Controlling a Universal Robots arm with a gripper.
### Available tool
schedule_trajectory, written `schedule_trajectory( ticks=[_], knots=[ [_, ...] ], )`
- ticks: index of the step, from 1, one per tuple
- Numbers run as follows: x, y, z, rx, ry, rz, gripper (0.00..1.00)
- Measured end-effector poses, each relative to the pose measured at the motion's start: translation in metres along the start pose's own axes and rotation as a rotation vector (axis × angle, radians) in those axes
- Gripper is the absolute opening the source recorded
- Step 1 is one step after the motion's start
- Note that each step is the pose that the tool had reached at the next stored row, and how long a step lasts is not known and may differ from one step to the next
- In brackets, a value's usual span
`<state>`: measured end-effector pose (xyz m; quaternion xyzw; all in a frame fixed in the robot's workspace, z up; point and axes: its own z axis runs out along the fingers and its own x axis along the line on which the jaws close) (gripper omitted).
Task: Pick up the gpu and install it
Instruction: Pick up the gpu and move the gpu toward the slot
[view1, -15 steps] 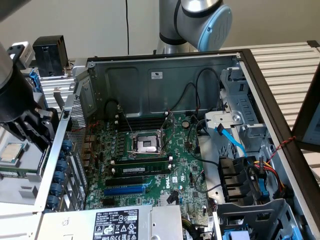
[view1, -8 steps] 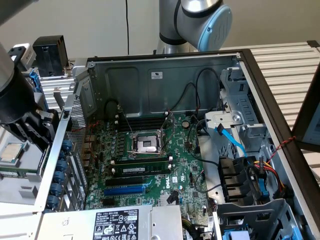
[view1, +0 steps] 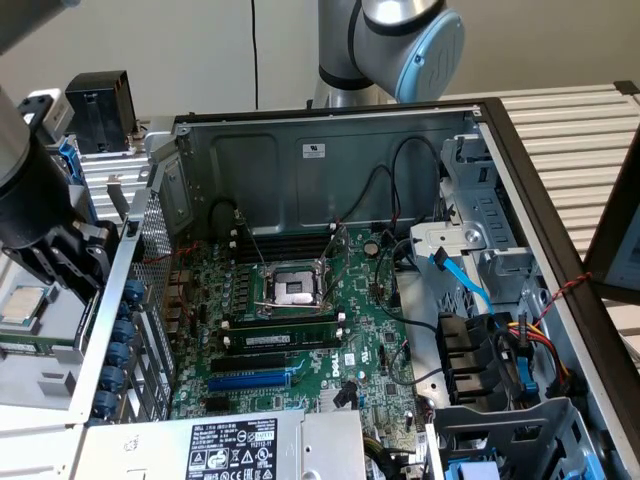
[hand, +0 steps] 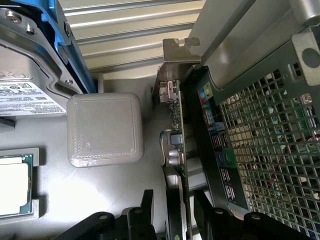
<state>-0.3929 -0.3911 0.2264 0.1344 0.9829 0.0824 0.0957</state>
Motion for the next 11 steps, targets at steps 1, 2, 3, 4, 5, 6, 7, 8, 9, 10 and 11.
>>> schedule_trajectory(
  ticks=[1, 2, 3, 4, 5, 6, 7, 8, 9, 10, 11],
  knots=[
    [-0.0001, 0.0000, 0.0001, 0.0000, -0.0002, 0.001, 0.45],
    [-0.0002, 0.0000, 0.0002, 0.0001, -0.0003, 0.001, 0.45],
    [-0.0004, 0.0000, 0.0002, 0.0002, -0.0004, 0.002, 0.45],
    [-0.0005, 0.0001, 0.0001, 0.0004, -0.0005, 0.002, 0.43],
    [-0.0005, 0.0001, 0.0001, 0.0006, -0.0005, 0.003, 0.36],
    [-0.0006, 0.0001, 0.0002, 0.0006, -0.0006, 0.003, 0.36],
    [-0.0007, 0.0001, 0.0002, 0.0008, -0.0007, 0.004, 0.30],
    [-0.0008, 0.0002, 0.0002, 0.0008, -0.0009, 0.005, 0.28],
    [-0.0008, 0.0002, 0.0002, 0.0009, -0.0010, 0.005, 0.28],
    [-0.0009, 0.0002, 0.0002, 0.0009, -0.0011, 0.006, 0.28],
    [-0.0010, 0.0002, 0.0003, 0.0010, -0.0012, 0.006, 0.28]
  ],
)
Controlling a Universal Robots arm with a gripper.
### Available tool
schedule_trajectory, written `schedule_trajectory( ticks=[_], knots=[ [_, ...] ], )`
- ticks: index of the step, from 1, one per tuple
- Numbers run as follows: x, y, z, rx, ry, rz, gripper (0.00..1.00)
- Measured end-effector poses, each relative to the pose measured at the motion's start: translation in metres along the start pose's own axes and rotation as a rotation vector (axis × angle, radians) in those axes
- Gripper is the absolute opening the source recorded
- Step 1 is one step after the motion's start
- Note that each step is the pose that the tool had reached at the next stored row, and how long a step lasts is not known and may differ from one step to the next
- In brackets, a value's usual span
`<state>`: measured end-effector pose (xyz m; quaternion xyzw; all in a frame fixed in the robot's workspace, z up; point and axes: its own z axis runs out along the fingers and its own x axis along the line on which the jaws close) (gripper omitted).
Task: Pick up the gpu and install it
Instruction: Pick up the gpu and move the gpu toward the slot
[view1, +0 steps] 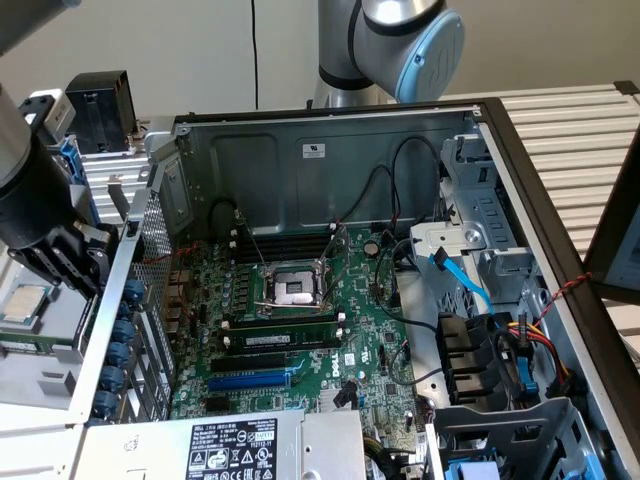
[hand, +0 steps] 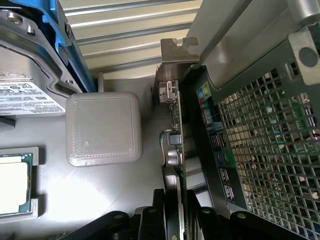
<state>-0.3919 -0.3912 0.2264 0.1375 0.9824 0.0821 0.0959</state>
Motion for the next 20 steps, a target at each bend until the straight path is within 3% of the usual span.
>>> schedule_trajectory(
  ticks=[8, 12, 16, 20],
  knots=[
    [-0.0010, 0.0009, -0.0041, -0.0018, 0.0000, 0.002, 0.28],
    [-0.0011, 0.0009, -0.0044, -0.0003, 0.0040, 0.008, 0.28],
    [-0.0013, 0.0010, -0.0049, 0.0008, 0.0111, 0.012, 0.28],
    [-0.0014, 0.0009, -0.0053, 0.0046, 0.0241, 0.015, 0.28]
  ],
)
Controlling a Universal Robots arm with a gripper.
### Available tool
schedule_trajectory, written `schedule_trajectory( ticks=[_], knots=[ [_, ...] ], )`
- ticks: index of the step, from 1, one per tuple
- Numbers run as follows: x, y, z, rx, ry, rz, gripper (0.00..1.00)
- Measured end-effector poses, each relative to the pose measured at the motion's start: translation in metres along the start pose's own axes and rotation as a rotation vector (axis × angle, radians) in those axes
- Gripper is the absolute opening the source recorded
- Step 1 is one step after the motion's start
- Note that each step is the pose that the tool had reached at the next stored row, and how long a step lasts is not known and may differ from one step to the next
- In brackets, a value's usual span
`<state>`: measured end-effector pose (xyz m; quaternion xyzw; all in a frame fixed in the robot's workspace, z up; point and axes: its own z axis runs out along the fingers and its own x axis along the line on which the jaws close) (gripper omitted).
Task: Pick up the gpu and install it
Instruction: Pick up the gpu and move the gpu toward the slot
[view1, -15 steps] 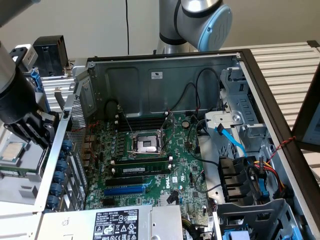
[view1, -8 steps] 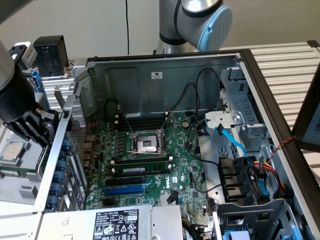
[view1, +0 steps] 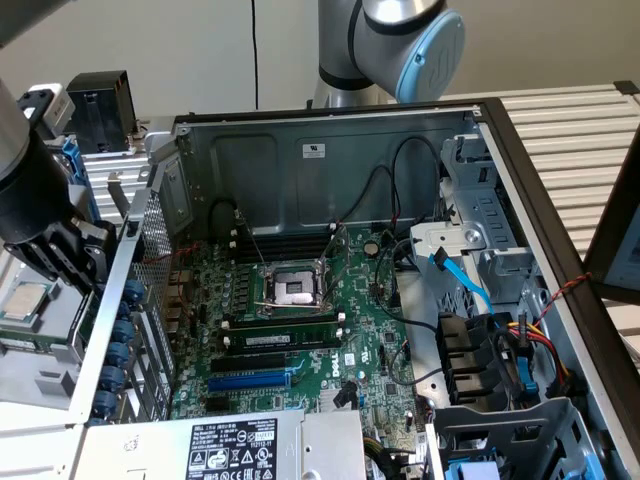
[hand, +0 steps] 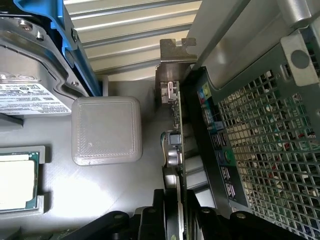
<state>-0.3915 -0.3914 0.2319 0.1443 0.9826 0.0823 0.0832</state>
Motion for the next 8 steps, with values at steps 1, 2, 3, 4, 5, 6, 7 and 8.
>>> schedule_trajectory(
  ticks=[1, 2, 3, 4, 5, 6, 7, 8],
  knots=[
    [-0.0001, 0.0000, -0.0005, 0.0013, 0.0039, 0.001, 0.28],
    [-0.0003, 0.0001, -0.0012, 0.0024, 0.0076, 0.001, 0.28],
    [-0.0004, 0.0002, -0.0019, 0.0034, 0.0108, 0.002, 0.28],
    [-0.0007, 0.0004, -0.0027, 0.0046, 0.0146, 0.002, 0.28],
    [-0.0009, 0.0005, -0.0032, 0.0057, 0.0182, 0.003, 0.28],
    [-0.0010, 0.0006, -0.0039, 0.0070, 0.0225, 0.003, 0.28],
    [-0.0012, 0.0007, -0.0046, 0.0084, 0.0269, 0.004, 0.28],
    [-0.0013, 0.0008, -0.0053, 0.0099, 0.0317, 0.005, 0.28]
  ],
)
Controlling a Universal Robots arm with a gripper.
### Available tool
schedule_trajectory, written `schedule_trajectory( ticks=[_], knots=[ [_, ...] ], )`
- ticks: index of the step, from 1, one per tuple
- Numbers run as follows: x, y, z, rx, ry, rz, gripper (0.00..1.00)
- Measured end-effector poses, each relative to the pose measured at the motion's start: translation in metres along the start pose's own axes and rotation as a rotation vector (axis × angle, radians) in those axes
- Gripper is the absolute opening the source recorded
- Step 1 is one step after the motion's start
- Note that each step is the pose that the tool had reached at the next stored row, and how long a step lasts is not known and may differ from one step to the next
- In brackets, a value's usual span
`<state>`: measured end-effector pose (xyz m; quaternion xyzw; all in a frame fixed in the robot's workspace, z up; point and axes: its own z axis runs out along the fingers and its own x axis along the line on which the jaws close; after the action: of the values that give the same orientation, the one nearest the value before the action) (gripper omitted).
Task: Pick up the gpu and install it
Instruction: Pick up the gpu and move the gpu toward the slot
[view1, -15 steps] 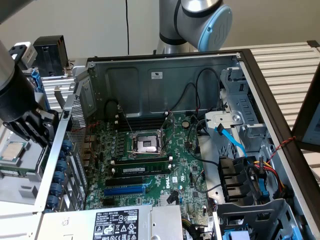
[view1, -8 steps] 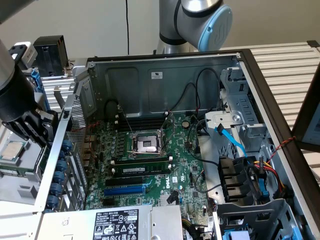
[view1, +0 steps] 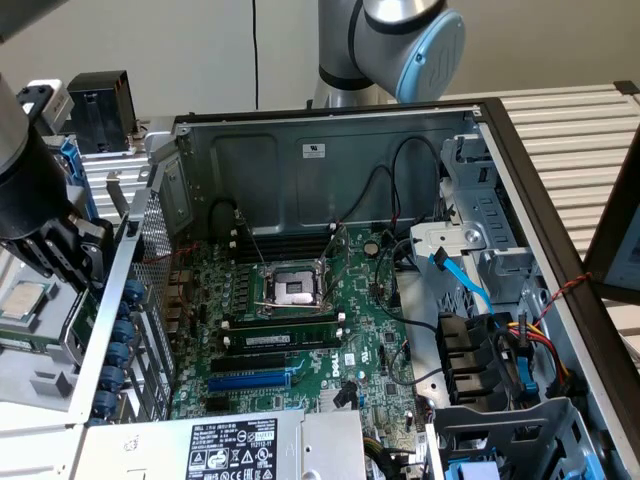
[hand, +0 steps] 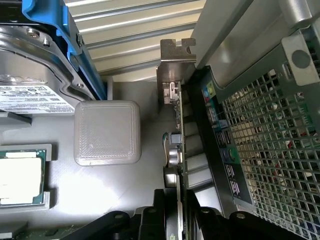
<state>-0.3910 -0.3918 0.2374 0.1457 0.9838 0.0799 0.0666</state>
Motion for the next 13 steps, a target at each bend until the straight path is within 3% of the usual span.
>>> schedule_trajectory(
  ticks=[3, 7, 13],
  knots=[
    [-0.0004, 0.0000, -0.0012, 0.0049, 0.0155, 0.002, 0.28],
    [-0.0010, 0.0000, -0.0011, 0.0132, 0.0409, 0.006, 0.28],
    [-0.0024, 0.0004, -0.0010, 0.0245, 0.0588, 0.008, 0.28]
  ],
)
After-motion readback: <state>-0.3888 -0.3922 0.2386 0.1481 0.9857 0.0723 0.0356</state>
